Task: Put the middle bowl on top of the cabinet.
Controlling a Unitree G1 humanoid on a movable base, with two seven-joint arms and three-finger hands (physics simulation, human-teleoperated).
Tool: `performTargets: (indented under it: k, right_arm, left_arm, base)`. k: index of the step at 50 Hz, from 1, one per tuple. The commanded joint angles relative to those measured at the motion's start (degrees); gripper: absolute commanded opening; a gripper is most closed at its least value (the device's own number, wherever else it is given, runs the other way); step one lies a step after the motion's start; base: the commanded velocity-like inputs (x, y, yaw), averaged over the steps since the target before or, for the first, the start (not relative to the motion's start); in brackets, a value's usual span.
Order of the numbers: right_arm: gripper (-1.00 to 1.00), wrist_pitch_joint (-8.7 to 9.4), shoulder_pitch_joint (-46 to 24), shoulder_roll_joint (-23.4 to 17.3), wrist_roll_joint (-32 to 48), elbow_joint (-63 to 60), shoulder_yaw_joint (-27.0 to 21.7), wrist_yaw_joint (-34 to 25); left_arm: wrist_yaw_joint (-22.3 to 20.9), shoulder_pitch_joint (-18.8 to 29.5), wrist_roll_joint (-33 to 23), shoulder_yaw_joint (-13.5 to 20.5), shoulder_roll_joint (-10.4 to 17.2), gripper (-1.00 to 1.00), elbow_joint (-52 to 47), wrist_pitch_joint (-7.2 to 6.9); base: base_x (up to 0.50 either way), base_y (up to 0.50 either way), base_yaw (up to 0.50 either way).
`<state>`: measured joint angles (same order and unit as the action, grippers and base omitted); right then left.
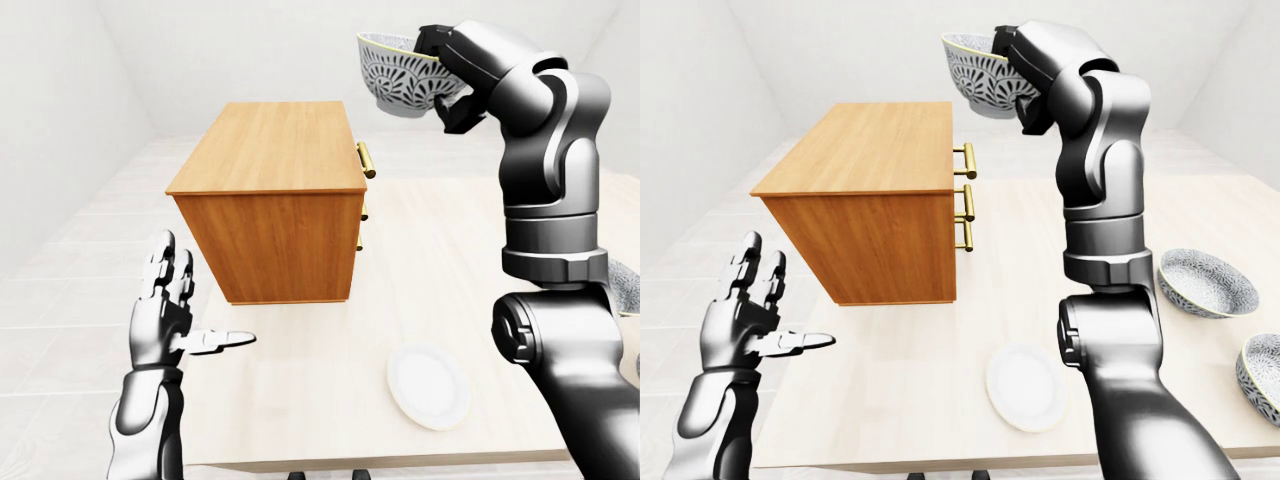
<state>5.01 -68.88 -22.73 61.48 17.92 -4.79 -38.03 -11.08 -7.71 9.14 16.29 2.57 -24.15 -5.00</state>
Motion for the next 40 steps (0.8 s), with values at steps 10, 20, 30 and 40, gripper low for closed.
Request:
performTargets:
  k: [10, 20, 30, 40]
  right_arm:
    - [-1.0, -0.01, -12.2, 4.6, -4.5, 18.3, 2.3, 8.5]
    - [-1.0, -0.01, -17.0, 5.4, -7.4, 30.2, 2.7, 16.7]
    - [-1.0, -0.01, -20.2, 7.4, -8.8, 37.3, 4.0, 21.1]
    - [-1.0, -0.01, -21.5, 10.1, -8.3, 44.3, 5.9, 27.3]
  left_arm:
    - [-1.1, -2.2, 0.4, 1.4, -0.6, 1.0, -2.9, 0.0]
    - [-2.0, -2.7, 0.6, 2.7, -0.7, 1.0, -2.5, 0.0]
    - [-2.9, -3.2, 0.2, 3.4, -1.0, 1.0, -1.6, 0.0]
    - [-3.5, -3.6, -0.4, 3.3, -1.3, 1.0, -1.1, 0.0]
  base:
    - [0.0, 0.0, 0.0]
    - [0.0, 0.0, 0.0]
    - [0.0, 0.0, 0.0]
    - [0.0, 0.0, 0.0]
